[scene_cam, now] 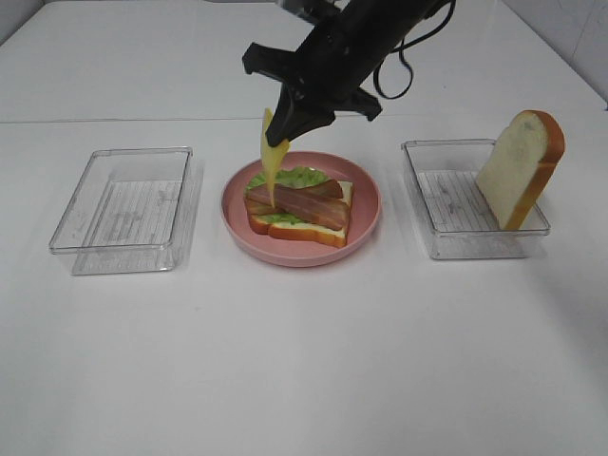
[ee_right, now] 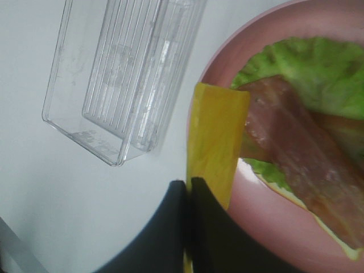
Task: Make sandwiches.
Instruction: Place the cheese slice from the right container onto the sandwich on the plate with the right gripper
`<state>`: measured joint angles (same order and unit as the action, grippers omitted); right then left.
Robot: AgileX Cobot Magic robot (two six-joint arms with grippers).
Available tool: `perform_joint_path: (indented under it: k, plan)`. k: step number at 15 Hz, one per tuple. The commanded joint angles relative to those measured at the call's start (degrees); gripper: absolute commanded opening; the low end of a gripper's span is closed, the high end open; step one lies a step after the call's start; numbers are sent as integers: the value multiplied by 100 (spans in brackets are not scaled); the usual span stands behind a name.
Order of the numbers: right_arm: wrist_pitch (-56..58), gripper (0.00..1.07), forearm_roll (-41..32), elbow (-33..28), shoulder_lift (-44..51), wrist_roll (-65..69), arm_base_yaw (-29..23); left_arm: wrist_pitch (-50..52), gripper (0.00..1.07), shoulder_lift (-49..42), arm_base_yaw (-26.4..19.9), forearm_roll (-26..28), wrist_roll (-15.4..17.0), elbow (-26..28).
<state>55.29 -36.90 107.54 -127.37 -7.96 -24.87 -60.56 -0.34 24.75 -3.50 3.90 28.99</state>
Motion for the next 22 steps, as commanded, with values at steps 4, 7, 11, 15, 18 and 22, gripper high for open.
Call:
perform_joint_path:
  k: [4,7,11,15,18,22]
  plan:
    - [-218,0,-11,17,-372,-126,-29,57,84,-120,11,29,23,-29]
    - [-298,0,819,80,-361,602,46,57,84,-120,11,29,23,-29]
    - [-264,0,1690,92,-361,1243,46,57,84,-120,11,29,23,-29]
    - [-252,26,1650,92,-361,1272,46,57,84,-120,11,29,23,-29]
    - [-34,72,1593,92,-338,1289,46,57,84,-120,11,29,23,-29]
    - [189,77,2435,92,269,1301,46,57,84,-120,11,29,23,-29]
